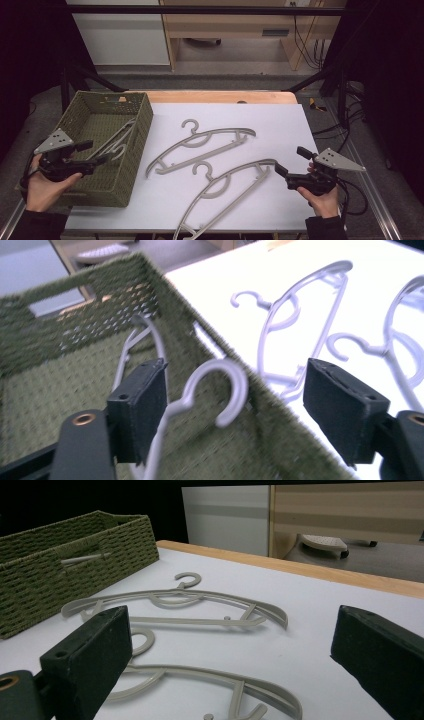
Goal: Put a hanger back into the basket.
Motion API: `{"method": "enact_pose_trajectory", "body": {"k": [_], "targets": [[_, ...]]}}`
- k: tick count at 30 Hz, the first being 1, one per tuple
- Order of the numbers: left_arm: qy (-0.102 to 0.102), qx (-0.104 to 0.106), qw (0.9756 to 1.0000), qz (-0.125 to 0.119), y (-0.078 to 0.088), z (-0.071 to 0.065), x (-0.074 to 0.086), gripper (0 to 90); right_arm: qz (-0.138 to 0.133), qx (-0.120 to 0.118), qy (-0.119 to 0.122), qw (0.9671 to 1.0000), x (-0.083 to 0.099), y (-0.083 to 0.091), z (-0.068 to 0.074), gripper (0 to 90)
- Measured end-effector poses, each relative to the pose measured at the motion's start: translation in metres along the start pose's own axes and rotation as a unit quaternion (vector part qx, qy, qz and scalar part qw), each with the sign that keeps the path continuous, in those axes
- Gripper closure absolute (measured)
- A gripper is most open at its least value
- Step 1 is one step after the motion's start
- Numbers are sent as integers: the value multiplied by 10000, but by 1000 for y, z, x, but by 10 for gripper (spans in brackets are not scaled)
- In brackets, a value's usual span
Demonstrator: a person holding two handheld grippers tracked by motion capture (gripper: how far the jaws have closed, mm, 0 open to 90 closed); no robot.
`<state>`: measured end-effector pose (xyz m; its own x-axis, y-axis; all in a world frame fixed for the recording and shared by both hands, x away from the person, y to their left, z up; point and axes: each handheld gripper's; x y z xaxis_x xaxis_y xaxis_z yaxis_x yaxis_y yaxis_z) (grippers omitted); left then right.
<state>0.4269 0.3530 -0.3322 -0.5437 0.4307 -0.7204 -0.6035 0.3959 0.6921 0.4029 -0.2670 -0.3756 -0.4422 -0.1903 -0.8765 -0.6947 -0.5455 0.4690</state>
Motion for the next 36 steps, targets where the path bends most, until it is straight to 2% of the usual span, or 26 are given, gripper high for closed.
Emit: {"method": "enact_pose_trajectory", "body": {"k": [4, 6, 16, 26, 31, 36], "targets": [[-42, 210, 9994, -270, -4, -17, -4, 188, -10, -7, -2, 10000, 0, 0, 0, 33], [-104, 253, 9991, -309, -6, -27, -6, 151, -4, -2, -2, 10000, 0, 0, 0, 33], [-354, 556, 9972, -360, -25, -74, -17, 95, 28, -3, 3, 10000, 1, -1, -1, 33], [-618, 903, 9932, -399, -42, -114, -19, 89, 85, -6, 3, 10000, 1, -4, 0, 32], [-648, 941, 9925, -443, -49, -125, -18, 89, 54, -22, 0, 10000, 1, -3, 1, 32], [-606, 1026, 9922, -362, -62, -134, -14, 94, 82, -48, 3, 10000, 2, -4, 3, 31]]}}
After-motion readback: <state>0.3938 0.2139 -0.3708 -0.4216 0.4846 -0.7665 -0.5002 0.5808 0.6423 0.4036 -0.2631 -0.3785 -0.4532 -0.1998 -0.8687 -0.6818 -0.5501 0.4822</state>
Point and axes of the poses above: each handheld gripper's, and its own axes: y roughly backward along the jaws, x roughly out of its underside, z roughly to its left, and after that the axes turned 12 degrees about z, right-handed
